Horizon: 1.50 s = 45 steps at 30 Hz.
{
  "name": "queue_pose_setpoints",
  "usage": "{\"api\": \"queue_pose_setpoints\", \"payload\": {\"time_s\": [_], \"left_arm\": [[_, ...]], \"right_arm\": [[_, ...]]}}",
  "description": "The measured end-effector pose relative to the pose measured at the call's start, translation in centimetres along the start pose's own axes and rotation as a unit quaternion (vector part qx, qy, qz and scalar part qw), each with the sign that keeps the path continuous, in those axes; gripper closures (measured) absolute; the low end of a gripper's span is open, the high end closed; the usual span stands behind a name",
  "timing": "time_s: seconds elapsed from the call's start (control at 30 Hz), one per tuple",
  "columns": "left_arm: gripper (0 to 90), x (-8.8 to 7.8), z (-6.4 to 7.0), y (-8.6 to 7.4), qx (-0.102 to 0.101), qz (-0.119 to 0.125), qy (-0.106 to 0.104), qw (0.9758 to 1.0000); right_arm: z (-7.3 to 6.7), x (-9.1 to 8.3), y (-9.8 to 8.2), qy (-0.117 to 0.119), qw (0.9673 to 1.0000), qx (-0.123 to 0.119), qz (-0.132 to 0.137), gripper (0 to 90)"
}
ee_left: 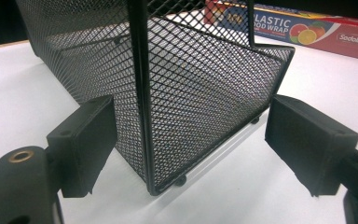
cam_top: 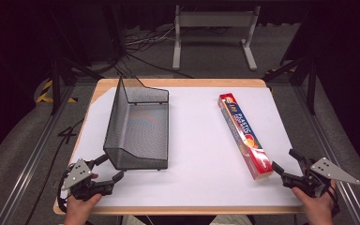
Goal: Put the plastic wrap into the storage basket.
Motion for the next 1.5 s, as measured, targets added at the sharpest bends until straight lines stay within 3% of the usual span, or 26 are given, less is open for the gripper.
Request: {"api": "queue_pose_setpoints", "payload": {"time_s": [0.07,0.37,0.47,0.57,0.67,0.87,1.17,1.3,1.5], "left_arm": [[17.5,0.0,0.0,0.1,-0.001,0.001,-0.001,1.0],[17.5,0.1,-0.2,0.2,-0.01,0.003,0.001,1.0],[17.5,0.1,-0.1,0.2,-0.009,0.002,0.001,1.0],[17.5,0.0,-0.1,0.2,-0.01,0.003,0.001,0.9999],[17.5,0.1,-0.2,0.1,-0.008,0.0,0.001,1.0],[17.5,0.1,-0.2,0.1,-0.007,0.0,0.002,1.0],[17.5,0.1,-0.3,-0.1,-0.008,-0.002,0.004,1.0],[17.5,0.1,-0.3,-0.1,-0.008,-0.003,0.005,1.0],[17.5,0.1,-0.4,-0.2,-0.007,-0.005,0.006,0.9999]], "right_arm": [[-0.4,0.0,0.4,0.009,0.9999,0.008,0.003,17.7],[-1.1,1.0,2.1,0.002,0.9999,-0.009,-0.014,19.2],[-1.5,1.5,3.0,0.01,0.9996,-0.012,-0.025,19.2],[-1.4,1.8,3.6,0.009,0.9995,-0.017,-0.024,19.2],[-1.4,2.3,4.6,0.021,0.9993,-0.006,-0.031,19.2],[-1.2,3.4,6.2,0.023,0.9982,-0.013,-0.054,17.9],[-0.6,5.3,7.8,0.017,0.9968,-0.018,-0.077,16.3],[-0.7,6.3,8.3,0.017,0.995,-0.018,-0.096,16.0],[-1.2,8.0,8.5,0.027,0.9895,-0.015,-0.141,15.8]]}}
Point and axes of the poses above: each handheld gripper's, and its own axes: x roughly forward along the jaws, y roughly out of its top, z roughly to its right, the point moved 8 cm from there along x, roughly forward along the jaws, and after that the axes turned 12 degrees about -z, right-handed, at the moved point
